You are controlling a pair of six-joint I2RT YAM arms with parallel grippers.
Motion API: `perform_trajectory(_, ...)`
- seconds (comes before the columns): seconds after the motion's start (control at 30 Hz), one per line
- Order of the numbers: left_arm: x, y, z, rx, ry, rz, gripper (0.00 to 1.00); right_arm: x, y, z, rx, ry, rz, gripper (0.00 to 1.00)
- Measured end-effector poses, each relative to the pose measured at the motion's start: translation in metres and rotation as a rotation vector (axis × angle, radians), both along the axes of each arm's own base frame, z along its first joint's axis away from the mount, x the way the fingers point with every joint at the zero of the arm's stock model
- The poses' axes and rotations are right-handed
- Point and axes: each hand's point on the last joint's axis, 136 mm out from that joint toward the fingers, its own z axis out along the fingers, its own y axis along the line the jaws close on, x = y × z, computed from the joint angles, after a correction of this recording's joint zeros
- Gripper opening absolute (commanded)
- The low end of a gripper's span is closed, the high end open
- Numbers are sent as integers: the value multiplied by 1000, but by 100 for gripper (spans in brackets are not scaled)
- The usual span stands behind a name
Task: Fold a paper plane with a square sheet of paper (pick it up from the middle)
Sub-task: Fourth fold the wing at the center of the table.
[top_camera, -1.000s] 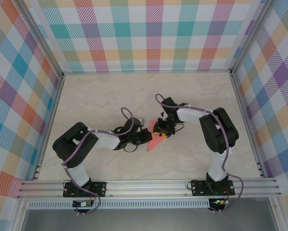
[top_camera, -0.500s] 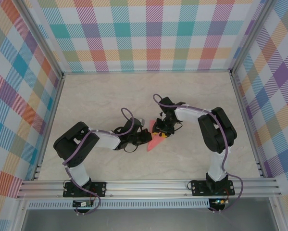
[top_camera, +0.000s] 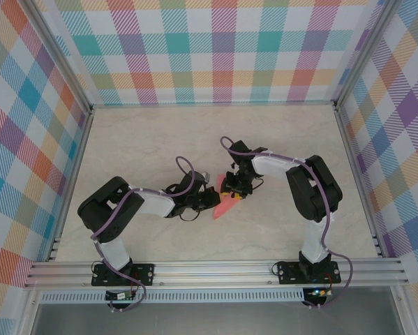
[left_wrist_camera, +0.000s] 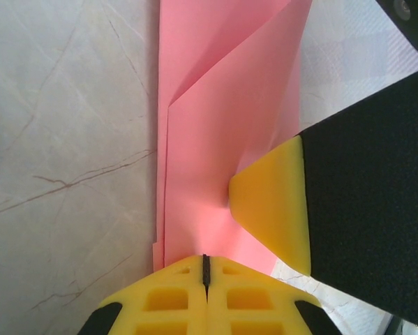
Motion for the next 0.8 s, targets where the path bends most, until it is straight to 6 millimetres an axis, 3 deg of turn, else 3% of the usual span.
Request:
perform_trajectory(0.4, 0, -1, -5, 16, 22, -14, 0, 0, 1, 3, 5, -7, 1, 42)
perform_trajectory(0.67, 0, -1, -6, 29, 23, -22, 0, 5, 4, 16, 23, -52, 4, 45)
perform_trajectory(0.8, -1, -1, -7, 33, 30, -27, 0, 6, -4, 25, 15, -96, 0, 47)
